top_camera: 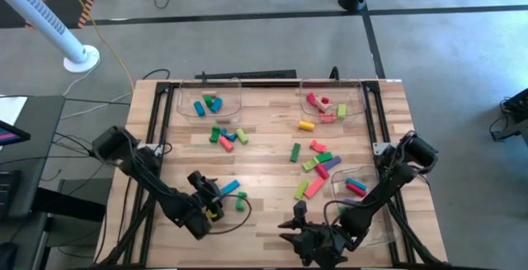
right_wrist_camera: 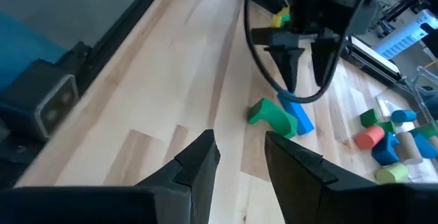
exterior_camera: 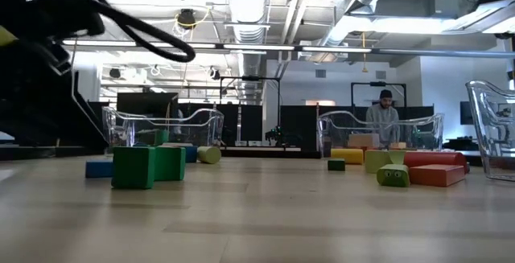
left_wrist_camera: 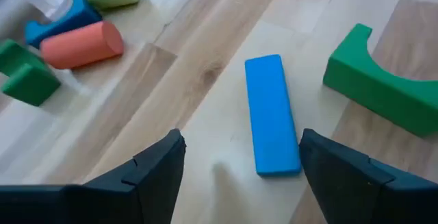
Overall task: Sort blocks by size
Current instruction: Put the blue rectangular block into the bottom transparent bin
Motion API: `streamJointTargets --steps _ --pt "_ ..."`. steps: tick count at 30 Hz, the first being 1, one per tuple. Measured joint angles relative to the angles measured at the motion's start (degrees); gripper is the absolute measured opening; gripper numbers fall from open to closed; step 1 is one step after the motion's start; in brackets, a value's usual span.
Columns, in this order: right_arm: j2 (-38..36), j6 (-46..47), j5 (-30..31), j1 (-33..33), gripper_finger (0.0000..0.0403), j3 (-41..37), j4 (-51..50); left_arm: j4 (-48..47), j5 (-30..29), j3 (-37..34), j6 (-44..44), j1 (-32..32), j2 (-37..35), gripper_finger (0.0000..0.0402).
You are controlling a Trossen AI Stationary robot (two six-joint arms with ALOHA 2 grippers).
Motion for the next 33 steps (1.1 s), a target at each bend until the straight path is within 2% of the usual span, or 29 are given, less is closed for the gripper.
streamJointTargets --steps 8,10,21,27,33 --pt "0.00 -1.56 -0.01 -2.09 0.0163 0.00 -1.45 26.15 -0.32 -12.80 11.19 0.09 -9.53 0.0277" --pt "0.00 -1.67 -0.02 -2.60 0.0163 0.00 -1.87 29.93 0.00 -14.35 13.90 0.61 -10.06 0.0277" --pt "0.00 -1.69 -0.15 -4.29 0.0163 0.00 -2.88 29.07 0.59 -13.22 16.98 2.29 -4.64 0.0277" --pt "-0.02 -1.87 -0.24 -4.79 0.0163 0.00 -3.85 27.47 1.07 -13.22 17.13 2.29 -4.40 0.0276" --pt "-0.02 -2.16 -0.24 -6.00 0.0163 0.00 -4.75 27.09 2.82 -13.24 19.39 2.93 -4.40 0.0245"
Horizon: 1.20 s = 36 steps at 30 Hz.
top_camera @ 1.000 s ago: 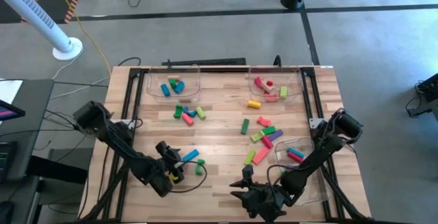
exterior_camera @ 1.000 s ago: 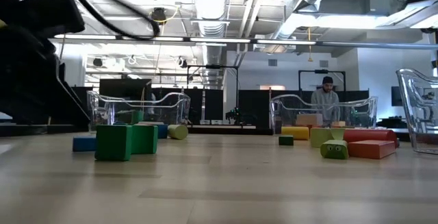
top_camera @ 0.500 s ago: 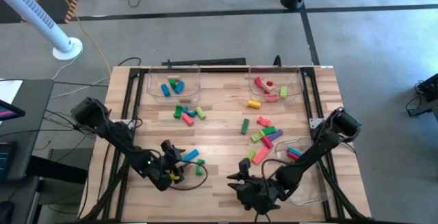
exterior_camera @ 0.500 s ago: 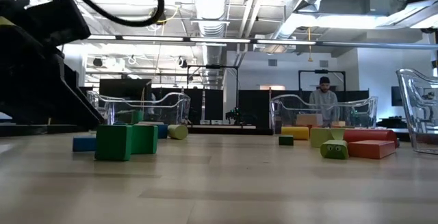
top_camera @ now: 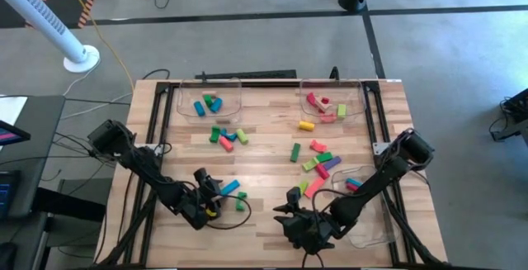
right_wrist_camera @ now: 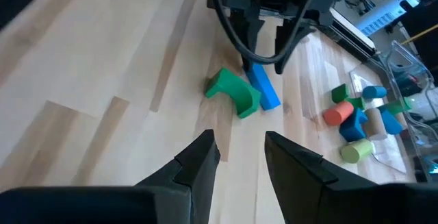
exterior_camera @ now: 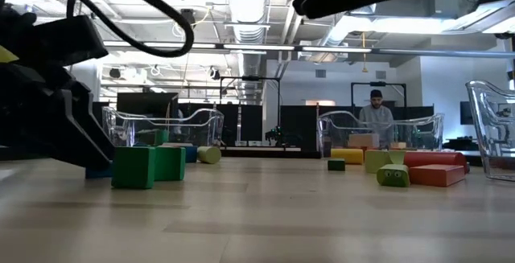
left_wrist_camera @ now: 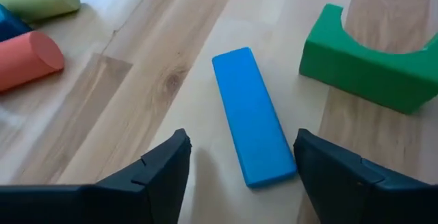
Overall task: Sort blocks by size
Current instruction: Put the blue rectangular block into the bottom transparent bin
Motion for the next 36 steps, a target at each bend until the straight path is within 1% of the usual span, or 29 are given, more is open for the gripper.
streamJointTargets --steps 4,8,11,13,16,21,23,30,36 --pt "0.00 -0.57 -0.04 -1.30 0.0163 0.00 -0.50 1.01 2.45 -0.96 1.11 1.21 -0.01 0.0230" --pt "0.00 -1.53 -0.18 -2.41 0.0163 0.00 -0.48 3.72 2.55 -3.10 0.33 2.08 -0.18 0.0231" --pt "0.00 -1.65 -1.75 -3.18 0.0163 0.00 -0.50 5.41 1.90 -3.54 0.86 2.24 -0.15 0.0232" --pt "0.00 -1.60 -2.86 -3.52 0.0163 0.00 -0.58 6.40 1.57 -3.60 2.07 2.28 -0.10 0.0225" --pt "0.00 -1.48 -3.08 -3.51 0.0163 0.00 -0.59 6.73 2.12 -3.61 2.25 2.79 -0.07 0.0196" --pt "0.00 -1.26 -3.10 -3.17 0.0163 0.00 -0.57 6.75 5.41 -3.58 3.54 3.77 -0.13 0.0126" --pt "0.00 -1.02 -3.10 -2.89 0.0163 0.00 -0.55 6.74 6.10 -3.54 4.31 3.91 -0.15 0.0104" --pt "0.00 -2.34 -3.09 -2.40 0.0163 0.00 -0.55 7.16 7.73 -3.64 7.25 4.08 -1.47 0.0101" --pt "0.00 -6.27 -3.04 -1.68 0.0163 0.00 -0.35 6.89 8.83 -3.79 11.52 4.06 -7.80 0.0103"
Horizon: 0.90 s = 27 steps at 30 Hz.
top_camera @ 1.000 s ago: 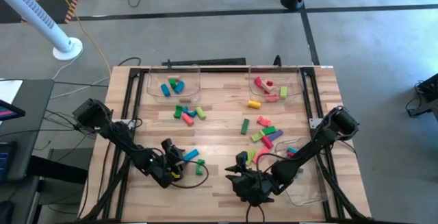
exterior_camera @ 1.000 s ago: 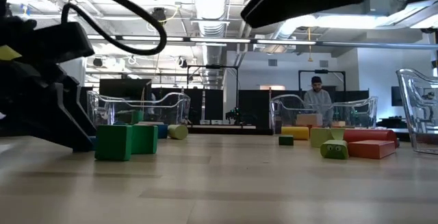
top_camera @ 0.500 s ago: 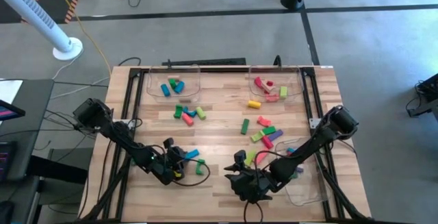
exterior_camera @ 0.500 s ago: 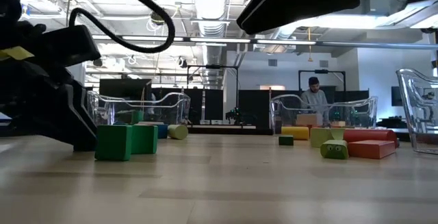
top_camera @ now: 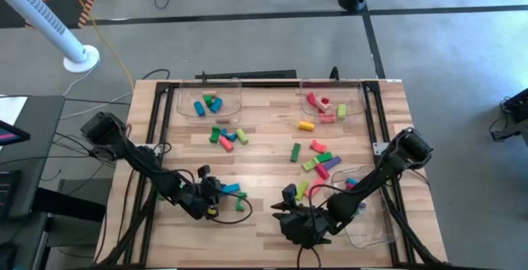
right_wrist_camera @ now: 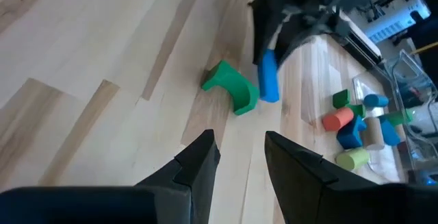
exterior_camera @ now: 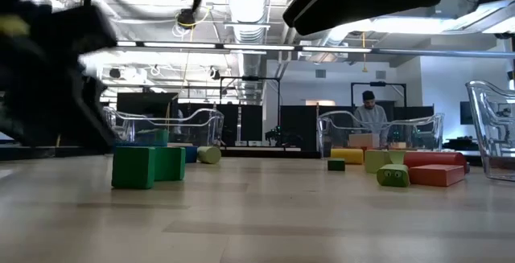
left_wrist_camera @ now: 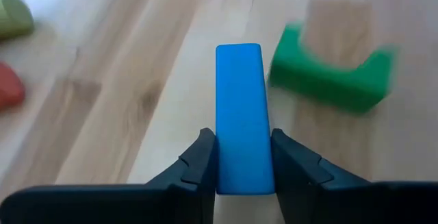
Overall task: Sort blocks by size
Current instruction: Put the blue rectangular block into the bottom transparent bin
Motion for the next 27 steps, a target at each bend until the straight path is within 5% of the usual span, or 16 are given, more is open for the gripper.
streamJointTargets --steps 7,16,27 --pt "0.00 -5.66 0.56 0.26 0.0163 0.00 3.07 1.58 1.29 0.03 6.32 -0.35 -10.93 0.0104" --pt "-0.02 -25.95 1.29 -0.79 0.0163 0.00 19.29 10.04 10.67 0.07 14.33 -0.25 -17.25 0.0104" --pt "-0.04 -36.69 -10.38 -3.02 0.0192 0.00 25.73 14.73 18.94 0.09 16.88 2.46 -17.47 0.0104"
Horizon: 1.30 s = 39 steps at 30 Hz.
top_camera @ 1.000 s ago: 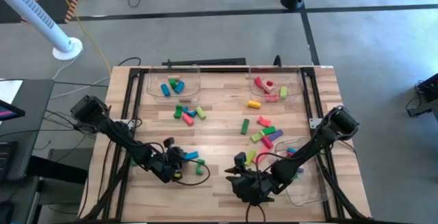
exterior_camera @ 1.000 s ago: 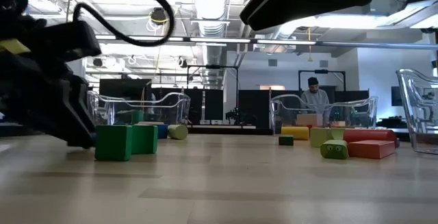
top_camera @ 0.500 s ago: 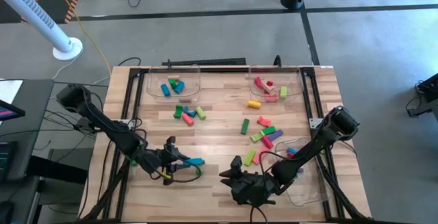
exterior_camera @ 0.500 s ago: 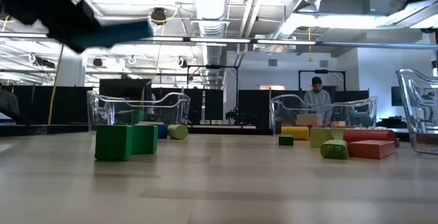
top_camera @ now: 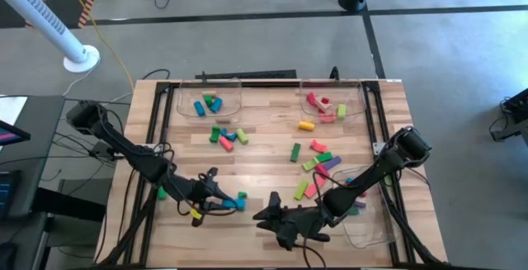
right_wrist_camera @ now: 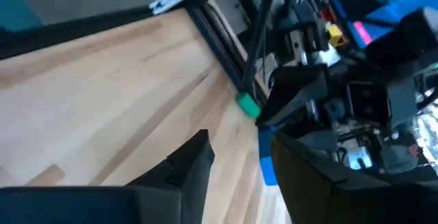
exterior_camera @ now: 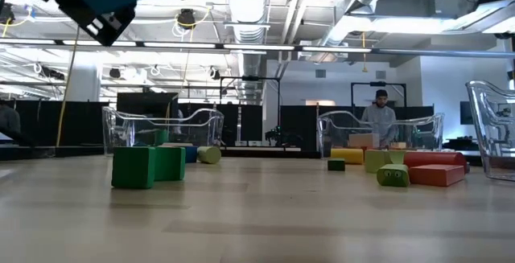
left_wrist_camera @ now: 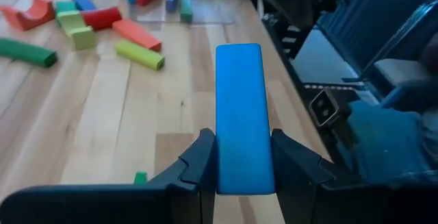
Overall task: Sort blocks by size
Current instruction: Put the blue rectangular block into the bottom transparent bin
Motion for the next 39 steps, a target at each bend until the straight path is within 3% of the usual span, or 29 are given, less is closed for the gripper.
streamJointTargets --steps 9,25,39 --pt "0.00 -1.19 -0.33 -1.53 0.0234 0.02 2.05 3.34 2.90 0.04 1.28 1.81 -0.02 0.0104" --pt "0.00 -0.12 -0.39 -4.78 0.0235 0.02 4.41 6.64 2.92 0.07 3.04 1.88 0.01 0.0104" --pt "0.00 -0.27 -4.67 -7.80 0.0217 0.02 6.29 7.80 3.11 0.07 3.44 2.60 0.01 0.0105"
